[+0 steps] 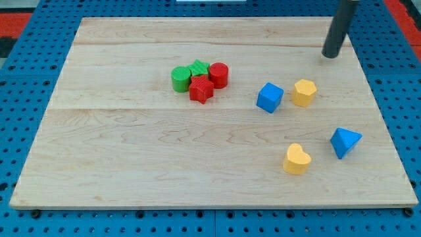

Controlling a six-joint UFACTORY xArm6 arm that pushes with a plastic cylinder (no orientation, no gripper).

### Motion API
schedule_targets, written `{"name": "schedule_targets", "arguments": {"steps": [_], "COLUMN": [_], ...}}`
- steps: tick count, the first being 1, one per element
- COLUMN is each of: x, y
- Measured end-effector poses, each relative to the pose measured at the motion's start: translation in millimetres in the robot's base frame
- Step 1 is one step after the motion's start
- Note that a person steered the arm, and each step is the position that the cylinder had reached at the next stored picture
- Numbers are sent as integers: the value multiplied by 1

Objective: Push yellow hexagon above green star

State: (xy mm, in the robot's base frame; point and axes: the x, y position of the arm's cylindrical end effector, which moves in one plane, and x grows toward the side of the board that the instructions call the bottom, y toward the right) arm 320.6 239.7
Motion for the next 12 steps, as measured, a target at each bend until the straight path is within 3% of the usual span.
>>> {"name": "schedule_targets", "arguments": {"steps": [2, 3, 4, 5, 6, 9, 10, 12], "x": [23, 72, 103, 92, 65, 116, 118, 102], "y": [21, 20, -65, -135, -119, -101, -163, -176]}}
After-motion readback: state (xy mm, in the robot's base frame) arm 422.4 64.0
